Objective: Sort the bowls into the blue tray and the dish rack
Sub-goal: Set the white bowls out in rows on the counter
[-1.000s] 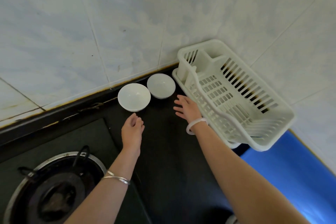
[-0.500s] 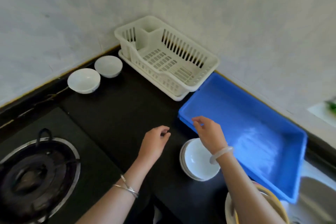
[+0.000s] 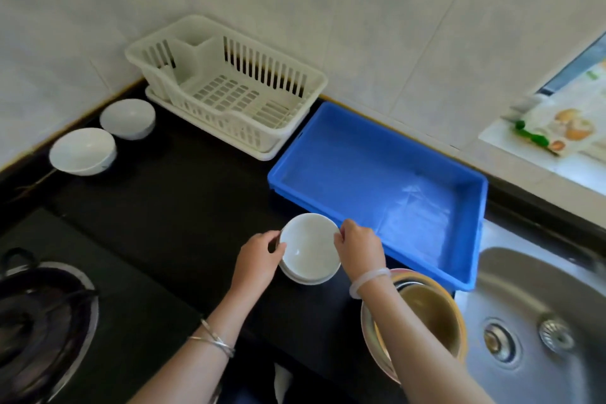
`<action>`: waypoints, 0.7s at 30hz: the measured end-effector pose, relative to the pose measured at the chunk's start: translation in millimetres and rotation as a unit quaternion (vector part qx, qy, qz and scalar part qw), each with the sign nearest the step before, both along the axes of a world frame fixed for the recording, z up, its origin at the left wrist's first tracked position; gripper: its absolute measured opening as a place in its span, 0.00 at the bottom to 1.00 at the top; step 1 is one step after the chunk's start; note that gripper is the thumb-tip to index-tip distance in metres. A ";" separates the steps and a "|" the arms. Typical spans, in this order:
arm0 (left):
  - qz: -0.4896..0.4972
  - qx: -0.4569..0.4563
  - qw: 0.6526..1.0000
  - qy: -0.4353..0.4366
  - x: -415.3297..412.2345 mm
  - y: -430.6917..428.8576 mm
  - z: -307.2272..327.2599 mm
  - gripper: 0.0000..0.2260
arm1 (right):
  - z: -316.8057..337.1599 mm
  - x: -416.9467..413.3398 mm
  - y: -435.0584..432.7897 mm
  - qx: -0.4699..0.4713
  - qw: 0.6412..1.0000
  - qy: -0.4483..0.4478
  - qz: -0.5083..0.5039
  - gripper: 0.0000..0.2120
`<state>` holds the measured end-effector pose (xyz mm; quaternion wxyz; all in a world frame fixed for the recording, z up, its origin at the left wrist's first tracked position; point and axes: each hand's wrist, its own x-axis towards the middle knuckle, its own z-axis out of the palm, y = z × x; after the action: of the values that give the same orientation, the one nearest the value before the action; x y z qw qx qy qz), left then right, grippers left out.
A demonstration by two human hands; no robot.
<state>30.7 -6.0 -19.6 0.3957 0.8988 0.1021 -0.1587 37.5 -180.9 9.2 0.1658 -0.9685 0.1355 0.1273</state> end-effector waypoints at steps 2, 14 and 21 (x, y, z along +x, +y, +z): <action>0.001 0.001 1.000 -0.007 -0.4 -1.1 0.2 0.18 | 1.2 3.5 0.2 -0.004 1.000 0.013 0.017 0.08; 0.005 -0.042 0.999 0.017 4.0 -1.6 5.4 0.17 | 15.3 -8.3 -21.7 0.081 0.995 -0.042 -0.038 0.06; 0.011 0.042 0.999 -0.029 4.0 -14.3 10.2 0.14 | 33.1 -8.8 -40.4 0.165 0.977 -0.090 -0.097 0.03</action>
<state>34.8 -20.3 -9.5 0.3619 0.9178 0.1068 -0.1239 28.7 -221.3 42.3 0.3468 -0.9173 0.1906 0.0433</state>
